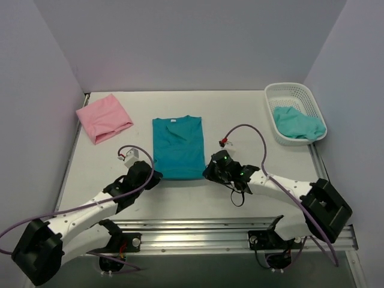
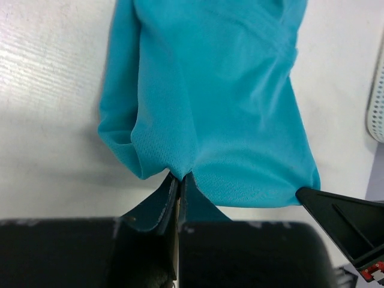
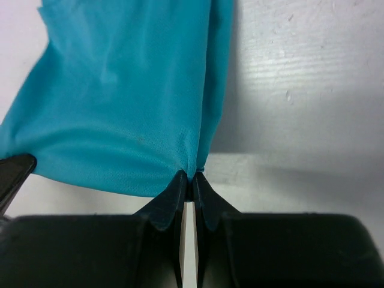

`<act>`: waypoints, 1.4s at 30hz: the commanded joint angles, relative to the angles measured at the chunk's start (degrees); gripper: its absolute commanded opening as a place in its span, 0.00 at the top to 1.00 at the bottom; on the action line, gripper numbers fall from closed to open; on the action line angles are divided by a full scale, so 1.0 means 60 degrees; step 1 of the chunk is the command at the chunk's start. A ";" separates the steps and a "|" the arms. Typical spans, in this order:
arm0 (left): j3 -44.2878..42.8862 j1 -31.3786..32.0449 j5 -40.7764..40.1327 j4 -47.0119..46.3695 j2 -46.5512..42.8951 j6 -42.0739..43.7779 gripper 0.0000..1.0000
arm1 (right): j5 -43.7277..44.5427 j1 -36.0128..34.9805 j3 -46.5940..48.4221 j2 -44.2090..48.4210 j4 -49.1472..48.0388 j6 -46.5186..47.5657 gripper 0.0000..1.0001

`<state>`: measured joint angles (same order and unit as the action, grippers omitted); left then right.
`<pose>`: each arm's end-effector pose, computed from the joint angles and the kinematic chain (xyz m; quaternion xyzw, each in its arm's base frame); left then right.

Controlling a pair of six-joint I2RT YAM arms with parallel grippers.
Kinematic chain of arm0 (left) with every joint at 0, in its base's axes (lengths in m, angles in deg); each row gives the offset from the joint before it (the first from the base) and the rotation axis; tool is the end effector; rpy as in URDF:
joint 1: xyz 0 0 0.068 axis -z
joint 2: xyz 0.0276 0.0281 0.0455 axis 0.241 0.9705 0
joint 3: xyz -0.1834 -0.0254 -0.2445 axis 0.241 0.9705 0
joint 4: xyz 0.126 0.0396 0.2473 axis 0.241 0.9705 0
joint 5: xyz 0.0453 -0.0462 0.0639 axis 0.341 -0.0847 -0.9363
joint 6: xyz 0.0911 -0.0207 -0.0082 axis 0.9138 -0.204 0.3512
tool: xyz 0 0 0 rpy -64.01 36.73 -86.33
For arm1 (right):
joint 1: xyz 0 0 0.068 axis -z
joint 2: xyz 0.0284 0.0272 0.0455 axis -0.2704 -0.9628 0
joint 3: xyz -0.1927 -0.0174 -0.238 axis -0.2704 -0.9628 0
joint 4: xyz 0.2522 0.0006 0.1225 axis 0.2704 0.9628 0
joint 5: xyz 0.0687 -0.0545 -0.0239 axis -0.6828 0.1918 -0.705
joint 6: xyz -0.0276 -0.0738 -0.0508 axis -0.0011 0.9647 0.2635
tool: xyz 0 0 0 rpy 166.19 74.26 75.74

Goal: Fold and stack the t-shirts
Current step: Fold the tshirt

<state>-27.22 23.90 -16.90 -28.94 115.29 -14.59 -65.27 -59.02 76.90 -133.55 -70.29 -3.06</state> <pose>0.2089 -0.1290 0.1727 -0.2711 0.8501 -0.2443 0.3797 0.2524 0.2320 0.1904 0.0628 0.8702 0.3397 0.3514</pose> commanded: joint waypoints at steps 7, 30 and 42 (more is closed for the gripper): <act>-0.0919 0.0313 -0.0546 0.3432 -0.2567 0.0424 0.98 | 0.2179 -0.0630 -0.0120 0.2666 0.3180 -0.0435 1.00; -0.6619 -0.1194 0.0113 0.2364 0.3452 0.3046 0.98 | 0.2663 0.0776 0.7161 -0.2811 0.4617 0.1953 1.00; -0.7525 -0.2922 0.1051 0.1514 0.5310 0.3486 0.92 | 0.2033 0.1698 1.0797 -0.6059 0.4588 0.2378 1.00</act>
<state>-67.63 10.07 -11.42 -16.19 142.26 3.61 -54.70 -52.24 131.50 -162.81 -43.73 8.79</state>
